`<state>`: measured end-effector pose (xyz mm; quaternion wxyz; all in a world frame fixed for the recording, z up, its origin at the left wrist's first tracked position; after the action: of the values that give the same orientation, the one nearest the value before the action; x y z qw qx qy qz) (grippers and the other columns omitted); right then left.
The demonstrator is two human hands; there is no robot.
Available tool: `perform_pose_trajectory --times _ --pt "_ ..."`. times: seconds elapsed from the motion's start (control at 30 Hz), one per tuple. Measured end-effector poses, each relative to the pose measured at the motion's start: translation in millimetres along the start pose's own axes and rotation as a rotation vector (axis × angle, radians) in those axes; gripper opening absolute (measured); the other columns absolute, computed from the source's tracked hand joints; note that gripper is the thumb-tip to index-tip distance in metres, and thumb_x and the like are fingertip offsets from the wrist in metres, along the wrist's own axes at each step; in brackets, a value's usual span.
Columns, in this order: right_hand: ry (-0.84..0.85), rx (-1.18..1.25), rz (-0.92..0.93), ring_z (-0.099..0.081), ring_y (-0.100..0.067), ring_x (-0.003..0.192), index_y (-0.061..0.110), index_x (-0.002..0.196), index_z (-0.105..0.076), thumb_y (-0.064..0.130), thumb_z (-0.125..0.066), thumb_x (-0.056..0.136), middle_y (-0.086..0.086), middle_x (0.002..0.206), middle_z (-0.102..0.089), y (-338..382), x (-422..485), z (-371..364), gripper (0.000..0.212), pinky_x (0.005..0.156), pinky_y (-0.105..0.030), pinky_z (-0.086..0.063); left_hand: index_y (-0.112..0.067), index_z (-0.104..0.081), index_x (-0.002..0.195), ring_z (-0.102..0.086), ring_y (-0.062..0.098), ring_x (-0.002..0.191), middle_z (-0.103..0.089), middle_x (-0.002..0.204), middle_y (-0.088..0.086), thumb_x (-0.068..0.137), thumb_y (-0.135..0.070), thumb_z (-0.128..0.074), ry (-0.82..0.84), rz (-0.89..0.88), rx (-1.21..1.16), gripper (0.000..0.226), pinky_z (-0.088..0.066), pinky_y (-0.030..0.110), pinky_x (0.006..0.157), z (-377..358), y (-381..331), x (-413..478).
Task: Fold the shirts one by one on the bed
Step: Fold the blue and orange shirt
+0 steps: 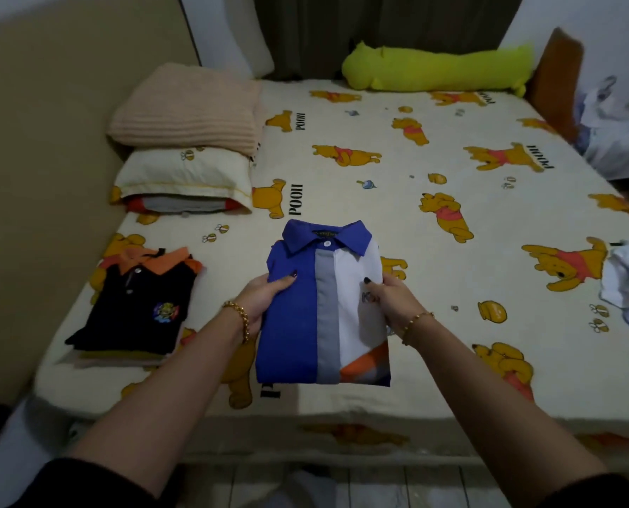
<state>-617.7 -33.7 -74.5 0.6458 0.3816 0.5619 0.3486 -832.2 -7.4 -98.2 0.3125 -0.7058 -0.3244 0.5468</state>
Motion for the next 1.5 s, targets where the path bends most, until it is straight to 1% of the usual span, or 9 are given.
perform_pose_trajectory --times 0.3,0.53,0.67,0.77,1.0,1.2,1.3,1.4,1.5 --pt "0.104 -0.055 -0.032 -0.059 -0.022 0.090 0.013 0.122 -0.049 0.014 -0.055 0.094 -0.008 0.110 -0.060 -29 -51 -104 0.029 0.084 -0.044 -0.053 -0.013 -0.059 0.118 -0.062 0.030 0.107 -0.065 0.116 0.011 0.087 -0.018 -0.066 -0.091 -0.026 -0.037 0.033 -0.049 0.049 0.094 107 31 -69" --pt "0.214 -0.226 -0.018 -0.058 -0.022 0.095 0.016 0.117 -0.048 0.016 -0.059 0.092 -0.004 0.106 -0.059 -32 -18 -222 0.028 0.085 -0.043 -0.054 -0.016 -0.058 0.122 -0.061 0.029 0.108 -0.064 0.119 0.008 0.081 -0.023 -0.071 -0.196 0.003 -0.010 0.043 -0.047 0.051 0.096 227 17 -69" --pt "0.238 -0.210 -0.016 -0.060 -0.030 0.097 0.006 0.124 -0.050 0.009 -0.059 0.090 -0.013 0.109 -0.062 -28 22 -307 0.035 0.081 -0.044 -0.055 -0.014 -0.060 0.117 -0.061 0.029 0.105 -0.064 0.117 0.009 0.085 -0.022 -0.068 -0.300 -0.012 0.056 0.034 -0.049 0.047 0.093 318 -11 -43" --pt "0.226 -0.183 -0.033 -0.057 -0.027 0.092 0.001 0.123 -0.048 -0.001 -0.056 0.089 -0.013 0.108 -0.059 -26 49 -361 0.035 0.066 -0.029 -0.051 -0.013 -0.060 0.111 -0.061 0.029 0.105 -0.064 0.117 0.009 0.087 -0.021 -0.067 -0.364 -0.016 0.139 0.027 -0.050 0.048 0.093 376 -27 -19" --pt "0.081 -0.267 0.049 -0.051 -0.022 0.099 0.005 0.123 -0.049 0.002 -0.054 0.087 -0.004 0.110 -0.055 -29 103 -429 0.036 0.080 -0.032 -0.043 -0.015 -0.057 0.112 -0.060 0.027 0.104 -0.063 0.113 0.004 0.090 -0.030 -0.062 -0.371 -0.006 0.280 0.027 -0.049 0.046 0.093 447 -46 40" --pt "-0.010 -0.318 0.037 -0.046 -0.020 0.088 0.012 0.102 -0.046 0.002 -0.053 0.089 0.004 0.088 -0.051 -53 128 -445 0.019 0.061 -0.019 -0.037 -0.011 -0.054 0.119 -0.057 0.023 0.104 -0.060 0.119 0.008 0.094 -0.025 -0.057 -0.374 -0.043 0.381 0.029 -0.045 0.032 0.082 465 -32 72" --pt "-0.026 -0.341 -0.011 -0.052 -0.025 0.099 0.006 0.119 -0.048 0.005 -0.055 0.090 -0.013 0.114 -0.058 -67 132 -446 0.029 0.075 -0.028 -0.041 -0.010 -0.051 0.124 -0.055 0.028 0.113 -0.058 0.125 0.009 0.094 -0.025 -0.056 -0.399 -0.046 0.405 0.034 -0.046 0.034 0.089 472 -20 80" --pt "-0.057 -0.405 -0.007 -0.045 -0.030 0.125 0.006 0.140 -0.035 0.009 -0.059 0.089 -0.014 0.138 -0.046 -68 133 -445 0.055 0.097 -0.033 -0.041 -0.011 -0.037 0.138 -0.048 0.029 0.122 -0.049 0.135 0.010 0.090 -0.026 -0.061 -0.440 -0.060 0.514 0.055 -0.044 0.041 0.097 475 -24 83" --pt "-0.219 -0.746 0.255 -0.022 -0.029 0.142 0.006 0.148 -0.021 0.023 -0.049 0.092 -0.015 0.153 -0.025 -37 127 -447 0.065 0.116 -0.040 -0.023 -0.010 -0.019 0.149 -0.033 0.027 0.136 -0.028 0.151 0.010 0.092 -0.017 -0.056 -0.603 -0.290 0.924 0.068 -0.036 0.040 0.108 462 -57 73"
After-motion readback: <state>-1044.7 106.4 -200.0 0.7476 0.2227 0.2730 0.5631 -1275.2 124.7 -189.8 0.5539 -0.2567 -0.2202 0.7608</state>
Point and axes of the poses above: each hand's wrist, its own x-axis towards the middle knuckle, its own z-axis out of the back of the hand, y = z × x, the point moved 9 cm from there along x, towards the middle knuckle
